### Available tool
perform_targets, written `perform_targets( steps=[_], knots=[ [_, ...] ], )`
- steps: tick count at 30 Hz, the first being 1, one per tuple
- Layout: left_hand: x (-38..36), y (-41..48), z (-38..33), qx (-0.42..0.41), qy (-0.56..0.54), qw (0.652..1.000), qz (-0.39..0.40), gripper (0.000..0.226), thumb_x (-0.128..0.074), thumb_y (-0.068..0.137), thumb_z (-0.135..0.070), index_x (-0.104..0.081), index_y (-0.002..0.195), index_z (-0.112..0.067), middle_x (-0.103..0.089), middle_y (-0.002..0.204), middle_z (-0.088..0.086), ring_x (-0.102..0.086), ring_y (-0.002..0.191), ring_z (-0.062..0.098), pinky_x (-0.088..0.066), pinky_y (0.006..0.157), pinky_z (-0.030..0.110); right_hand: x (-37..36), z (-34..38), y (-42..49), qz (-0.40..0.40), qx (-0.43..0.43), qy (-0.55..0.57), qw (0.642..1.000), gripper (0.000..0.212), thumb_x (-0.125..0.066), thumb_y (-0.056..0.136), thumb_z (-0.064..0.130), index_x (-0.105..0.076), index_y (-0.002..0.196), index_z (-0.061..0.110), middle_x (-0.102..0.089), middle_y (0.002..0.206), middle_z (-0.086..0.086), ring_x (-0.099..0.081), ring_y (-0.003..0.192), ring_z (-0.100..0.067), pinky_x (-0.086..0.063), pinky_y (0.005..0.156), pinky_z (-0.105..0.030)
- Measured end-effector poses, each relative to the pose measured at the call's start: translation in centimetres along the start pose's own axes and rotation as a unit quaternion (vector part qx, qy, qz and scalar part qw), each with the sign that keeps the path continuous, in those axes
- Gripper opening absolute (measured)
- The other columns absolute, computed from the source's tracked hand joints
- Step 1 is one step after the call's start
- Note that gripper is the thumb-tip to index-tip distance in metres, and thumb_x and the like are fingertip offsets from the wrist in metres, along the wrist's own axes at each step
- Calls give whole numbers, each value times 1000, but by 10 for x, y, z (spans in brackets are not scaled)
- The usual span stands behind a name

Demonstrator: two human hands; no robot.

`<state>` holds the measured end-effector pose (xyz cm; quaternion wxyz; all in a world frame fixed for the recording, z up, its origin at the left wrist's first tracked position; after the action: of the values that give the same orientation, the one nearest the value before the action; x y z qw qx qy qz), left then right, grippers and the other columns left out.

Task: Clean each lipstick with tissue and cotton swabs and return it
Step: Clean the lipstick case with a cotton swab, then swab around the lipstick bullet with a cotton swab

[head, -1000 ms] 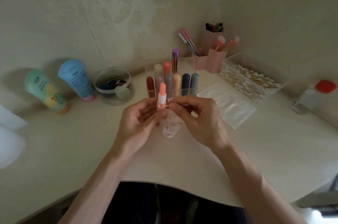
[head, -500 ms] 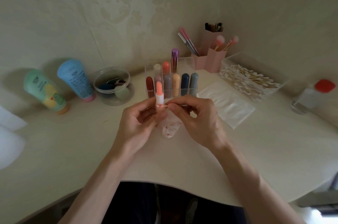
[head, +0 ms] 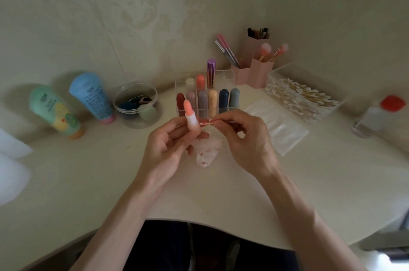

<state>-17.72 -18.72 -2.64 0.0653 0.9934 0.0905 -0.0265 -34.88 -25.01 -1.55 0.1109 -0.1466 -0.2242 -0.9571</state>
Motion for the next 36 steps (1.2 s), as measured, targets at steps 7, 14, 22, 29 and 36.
perform_targets(
  steps=[7, 14, 22, 29, 36],
  knots=[
    [-1, 3, 5, 0, 50, 999, -21, 26, -77, 90, -14, -75, 115, -17, -79, 103, 2, -75, 93, 22, -55, 76, 23, 22, -6, 3, -88, -46, -41, 994, 11, -73, 97, 12, -78, 94, 21, -74, 86, 13, -66, 80, -8, -47, 69, -15],
    [-12, 10, -6, -27, 106, 993, -46, 19, -82, 88, -21, -77, 107, -22, -76, 100, -4, -70, 81, 30, -53, 69, 24, 47, -15, 1, -198, -127, -5, 972, 16, -70, 100, 13, -75, 93, 26, -72, 83, 20, -65, 77, 7, -44, 68, -6],
    [-46, 34, -11, -78, 350, 928, -104, 21, -73, 92, -45, -69, 74, -35, -65, 66, -16, -62, 69, 7, -44, 62, 22, 64, -18, -6, -300, -151, 32, 941, 14, -68, 101, 17, -75, 95, 27, -72, 83, 17, -62, 75, 3, -47, 71, -13],
    [-65, 47, -3, -99, 447, 885, -81, 15, -67, 96, -50, -66, 83, -44, -64, 77, -23, -60, 78, 8, -42, 67, 27, 64, -20, -6, -300, -163, 36, 939, 13, -68, 101, 16, -76, 95, 24, -72, 83, 16, -62, 76, 6, -44, 69, -8],
    [-71, 49, 4, -86, 454, 881, -101, 24, -60, 99, -49, -75, 89, -34, -74, 84, -16, -67, 86, 13, -51, 70, 32, 62, -22, -6, -298, -164, 45, 939, 12, -68, 101, 16, -78, 97, 20, -72, 83, 16, -61, 76, 4, -44, 70, -9]
  ],
)
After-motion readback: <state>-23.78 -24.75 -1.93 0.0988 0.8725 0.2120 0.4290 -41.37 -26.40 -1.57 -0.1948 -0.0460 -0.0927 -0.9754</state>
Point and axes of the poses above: each hand's wrist, its own y-axis towards the middle knuckle, its own x-axis out of the back of the hand, z = x × y, the point moved 6 cm from there along y, towards the middle knuckle
